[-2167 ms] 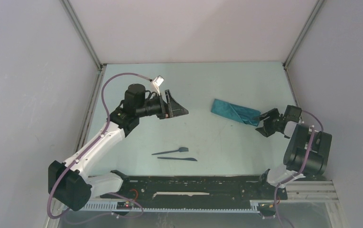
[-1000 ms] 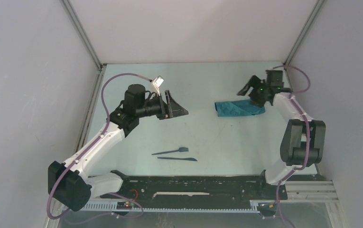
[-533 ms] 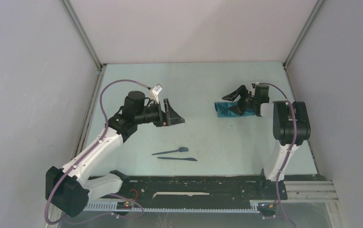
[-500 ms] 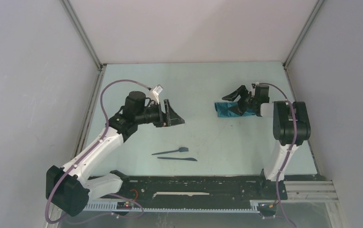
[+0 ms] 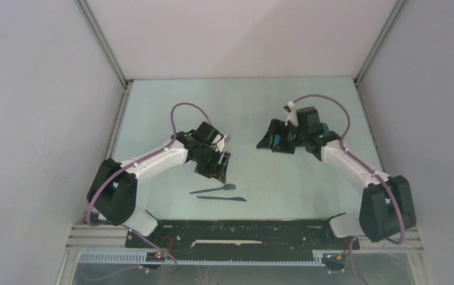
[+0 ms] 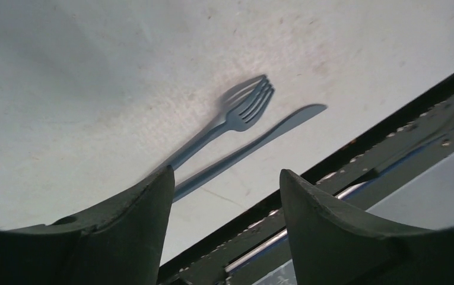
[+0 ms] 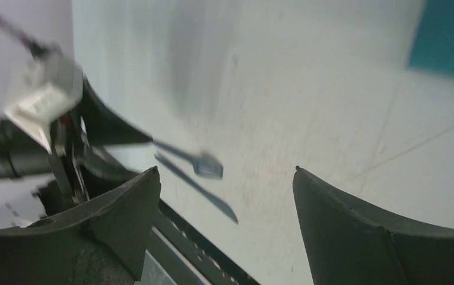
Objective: Fold the napkin into a case and place the utensils inside
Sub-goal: Move the smaller rectangle folded napkin to the center of the board, then pick up the knife from the center of the board.
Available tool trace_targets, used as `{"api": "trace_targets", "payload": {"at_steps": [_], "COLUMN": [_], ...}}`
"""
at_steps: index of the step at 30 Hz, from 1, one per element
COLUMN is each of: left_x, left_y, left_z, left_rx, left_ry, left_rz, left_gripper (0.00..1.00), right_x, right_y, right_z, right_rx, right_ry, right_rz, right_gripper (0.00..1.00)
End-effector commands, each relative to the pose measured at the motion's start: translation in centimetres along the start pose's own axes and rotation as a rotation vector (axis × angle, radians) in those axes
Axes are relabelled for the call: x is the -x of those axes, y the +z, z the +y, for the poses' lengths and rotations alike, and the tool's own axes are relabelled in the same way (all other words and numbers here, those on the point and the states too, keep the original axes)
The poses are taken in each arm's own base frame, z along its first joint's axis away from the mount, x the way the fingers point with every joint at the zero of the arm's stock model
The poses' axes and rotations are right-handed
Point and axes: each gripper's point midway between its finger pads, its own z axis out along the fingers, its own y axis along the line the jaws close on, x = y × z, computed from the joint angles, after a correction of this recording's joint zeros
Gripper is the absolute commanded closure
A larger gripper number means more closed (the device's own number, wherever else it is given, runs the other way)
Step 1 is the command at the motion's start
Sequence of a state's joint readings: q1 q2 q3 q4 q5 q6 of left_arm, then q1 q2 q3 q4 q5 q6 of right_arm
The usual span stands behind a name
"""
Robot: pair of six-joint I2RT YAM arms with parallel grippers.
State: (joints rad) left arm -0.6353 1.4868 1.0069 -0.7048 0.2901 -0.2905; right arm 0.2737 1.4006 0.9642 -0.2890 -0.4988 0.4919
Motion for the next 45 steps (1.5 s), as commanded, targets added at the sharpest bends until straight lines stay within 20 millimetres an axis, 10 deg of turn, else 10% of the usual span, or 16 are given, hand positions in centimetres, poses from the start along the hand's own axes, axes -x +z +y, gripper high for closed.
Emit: {"api": "trace_targets", "payload": {"at_steps": [1, 12, 24, 29, 41, 45], "left_x": [-0.7, -4.3, -6.2, -6.9, -2.7, 0.5], "left_y": [0.2, 2.4, 7.3, 8.5, 8.5, 7.5], "left_z": [0.3, -3.9, 0.7, 0.0, -6.0, -7.9], "left_rx": [0.081, 0.025, 0.212, 0.217, 0.157, 0.150], "left_ry": [0.165, 0.445, 0.527, 0.557, 0.613, 0.581], "left_rz": [0.071, 0.097, 0.320, 0.338, 0.120, -0.042], "left_gripper": [0.28, 0.24, 0.37, 0.60, 0.92, 1.00], "right_x": [-8.2, -13.9, -15.7, -15.4, -10.5, -9.6], "right_y": [0.3, -0.7, -5.2, -6.2, -9.7, -9.6], "right_z": [-1.7, 1.1, 0.2, 0.0, -9.4, -8.0], "right_rx": [-0.066, 0.096, 0.117, 0.119, -0.240, -0.040], "right_ry": [-0.051, -0.109, -0.109, -0.080, 0.403, 0.391], "right_rz": [0.200, 0.271, 0.199, 0.163, -0.129, -0.112], "right_gripper": [0.11, 0.12, 0.11, 0.12, 0.13, 0.13]}}
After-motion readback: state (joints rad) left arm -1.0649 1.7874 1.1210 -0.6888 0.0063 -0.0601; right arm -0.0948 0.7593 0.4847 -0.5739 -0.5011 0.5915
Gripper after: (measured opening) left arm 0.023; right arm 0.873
